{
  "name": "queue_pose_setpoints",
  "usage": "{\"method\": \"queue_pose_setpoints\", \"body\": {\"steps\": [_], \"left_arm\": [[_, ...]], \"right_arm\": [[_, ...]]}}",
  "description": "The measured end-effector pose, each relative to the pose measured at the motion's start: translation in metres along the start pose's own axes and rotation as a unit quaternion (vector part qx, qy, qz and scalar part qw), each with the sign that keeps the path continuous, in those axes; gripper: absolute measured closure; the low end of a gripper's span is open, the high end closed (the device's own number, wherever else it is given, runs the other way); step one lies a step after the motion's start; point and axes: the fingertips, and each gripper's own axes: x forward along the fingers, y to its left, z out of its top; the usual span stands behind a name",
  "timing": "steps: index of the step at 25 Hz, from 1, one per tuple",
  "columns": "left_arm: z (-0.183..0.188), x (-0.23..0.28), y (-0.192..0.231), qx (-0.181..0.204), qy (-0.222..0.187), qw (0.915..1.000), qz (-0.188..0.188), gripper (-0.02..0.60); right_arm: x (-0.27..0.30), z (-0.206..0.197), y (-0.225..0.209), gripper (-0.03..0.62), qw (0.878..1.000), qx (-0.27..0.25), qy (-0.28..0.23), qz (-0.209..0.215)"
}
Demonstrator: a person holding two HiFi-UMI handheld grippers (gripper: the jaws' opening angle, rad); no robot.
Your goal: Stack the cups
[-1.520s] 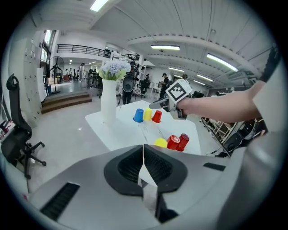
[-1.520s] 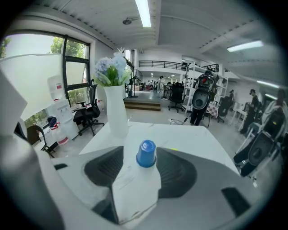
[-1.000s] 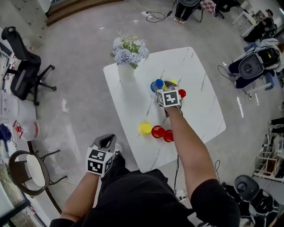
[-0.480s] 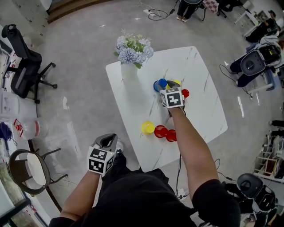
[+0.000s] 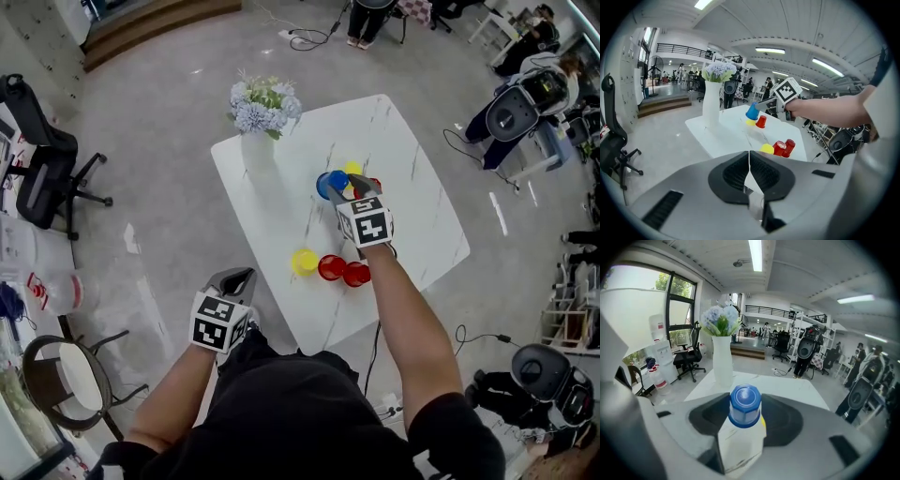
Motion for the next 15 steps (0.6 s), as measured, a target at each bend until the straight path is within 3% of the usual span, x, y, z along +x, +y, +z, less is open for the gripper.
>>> {"method": "queue_pose_setpoints", "body": {"steps": [9, 15], "left_arm": [[0.014, 0.004, -0.025, 0.038, -0.009, 0.9987, -0.033, 0.572], [0.018, 0.009, -0.04, 0.055, -0.009, 0.9971, -0.051, 0.572]], "right_arm": [[-0.082, -0.009, 0.013, 0.384, 1.0, 0.012, -0.025, -0.013], [-0.115, -0.046, 0.04, 0.384, 1.0, 0.014, -0.001, 0.0]]}}
